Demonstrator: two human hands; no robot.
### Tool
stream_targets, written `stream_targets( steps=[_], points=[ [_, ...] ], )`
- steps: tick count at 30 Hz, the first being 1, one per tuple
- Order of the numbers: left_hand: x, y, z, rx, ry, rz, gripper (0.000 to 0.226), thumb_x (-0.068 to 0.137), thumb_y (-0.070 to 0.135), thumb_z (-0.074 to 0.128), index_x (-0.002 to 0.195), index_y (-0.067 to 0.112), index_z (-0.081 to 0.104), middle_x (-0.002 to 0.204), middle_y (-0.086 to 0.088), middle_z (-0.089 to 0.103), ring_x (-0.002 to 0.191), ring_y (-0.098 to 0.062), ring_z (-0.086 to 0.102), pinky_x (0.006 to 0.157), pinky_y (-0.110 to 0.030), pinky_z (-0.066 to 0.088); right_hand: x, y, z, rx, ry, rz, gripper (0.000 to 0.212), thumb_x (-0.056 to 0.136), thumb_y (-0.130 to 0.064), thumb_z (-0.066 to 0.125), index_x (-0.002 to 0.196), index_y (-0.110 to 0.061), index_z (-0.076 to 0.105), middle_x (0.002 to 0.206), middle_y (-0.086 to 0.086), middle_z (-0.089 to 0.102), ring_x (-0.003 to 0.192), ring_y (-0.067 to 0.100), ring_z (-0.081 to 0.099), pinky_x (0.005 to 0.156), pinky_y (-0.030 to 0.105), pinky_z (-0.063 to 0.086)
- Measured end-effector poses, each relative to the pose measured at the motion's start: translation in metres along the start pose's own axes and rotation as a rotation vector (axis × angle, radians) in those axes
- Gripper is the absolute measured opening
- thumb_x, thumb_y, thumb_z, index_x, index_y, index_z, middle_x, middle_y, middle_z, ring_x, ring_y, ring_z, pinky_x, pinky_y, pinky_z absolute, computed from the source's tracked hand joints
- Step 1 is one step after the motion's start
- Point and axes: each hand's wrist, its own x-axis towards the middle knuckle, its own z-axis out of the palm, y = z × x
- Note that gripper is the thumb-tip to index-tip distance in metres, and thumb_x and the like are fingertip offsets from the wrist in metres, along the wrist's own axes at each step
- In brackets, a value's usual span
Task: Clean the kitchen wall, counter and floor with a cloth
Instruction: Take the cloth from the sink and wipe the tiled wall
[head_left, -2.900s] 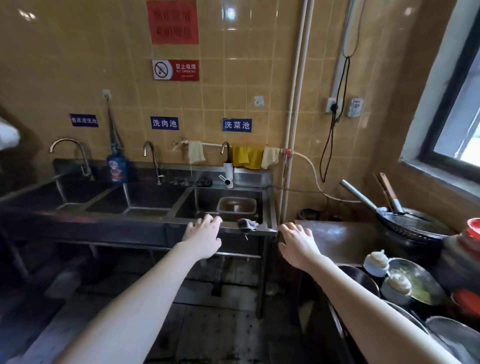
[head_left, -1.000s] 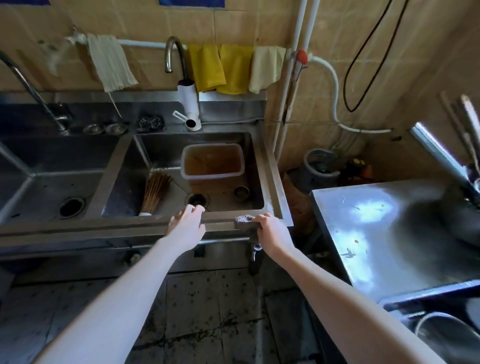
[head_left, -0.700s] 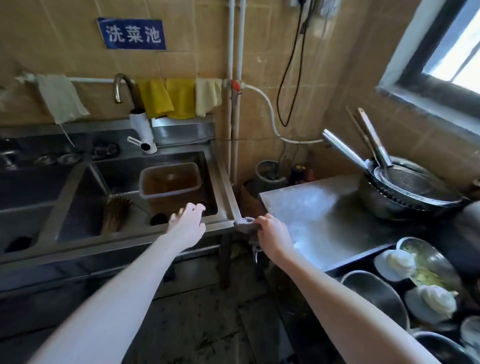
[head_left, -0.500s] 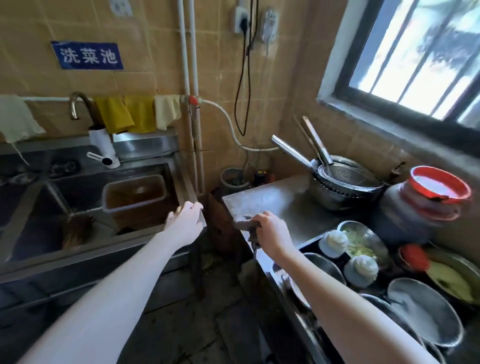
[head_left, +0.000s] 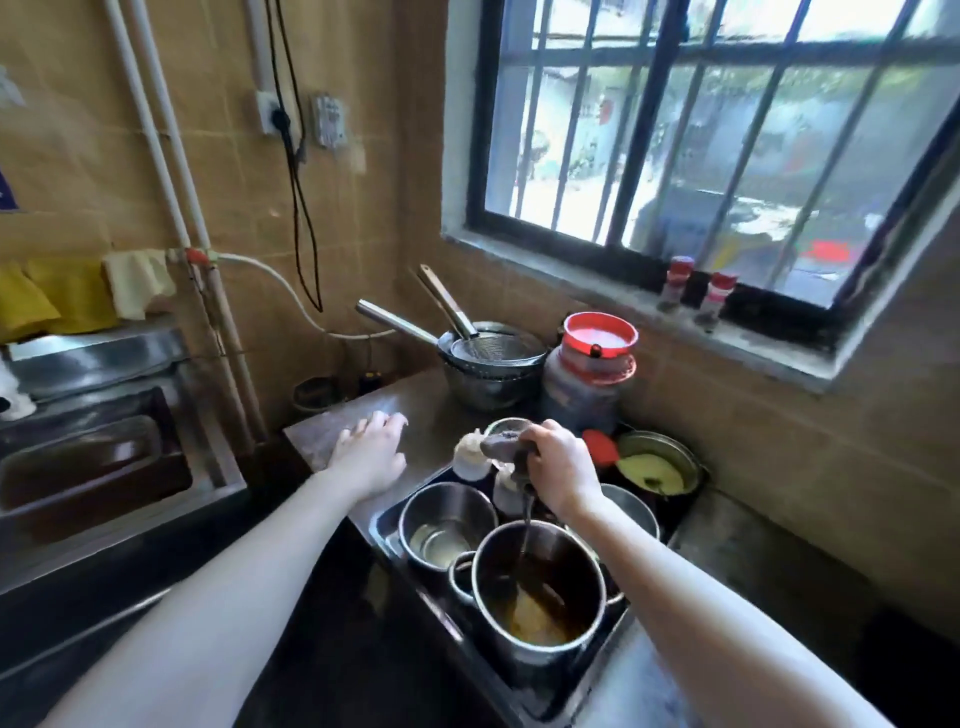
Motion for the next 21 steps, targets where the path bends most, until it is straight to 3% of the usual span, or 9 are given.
stream_targets(
  steps=[9, 15, 21],
  points=[
    [0.018, 0.147, 0.016, 0.012, 0.011, 0.246, 0.043, 0.088, 0.025, 0.048, 0.131, 0.018, 0.041, 0.13, -0.008, 0.045, 0.12, -0.03, 0.046, 0.096, -0.042, 0.038, -0.06, 0.11, -0.068, -0.175, 0.025, 0.175, 0.026, 0.082, -0.006, 0.05, 0.101, -0.012, 0.065, 0.1, 0.009, 0.061, 0.092, 0.033, 0.059, 0.077, 0.038, 0.043],
    [0.033, 0.228, 0.028, 0.019, -0.008, 0.438, 0.046, 0.088, 0.026, 0.05, 0.133, 0.019, 0.04, 0.13, -0.008, 0.046, 0.119, -0.029, 0.047, 0.095, -0.042, 0.038, -0.096, 0.168, -0.103, -0.195, 0.073, 0.361, 0.024, 0.083, -0.007, 0.049, 0.102, -0.012, 0.064, 0.104, 0.007, 0.06, 0.096, 0.031, 0.057, 0.085, 0.038, 0.043],
    [0.051, 0.3, 0.041, 0.04, -0.008, 0.616, 0.047, 0.089, 0.024, 0.05, 0.135, 0.019, 0.039, 0.129, -0.007, 0.046, 0.117, -0.028, 0.047, 0.09, -0.04, 0.039, -0.129, 0.214, -0.137, -0.226, 0.136, 0.55, 0.024, 0.082, -0.006, 0.051, 0.1, -0.013, 0.065, 0.102, 0.008, 0.061, 0.097, 0.032, 0.058, 0.083, 0.038, 0.042]
  ],
)
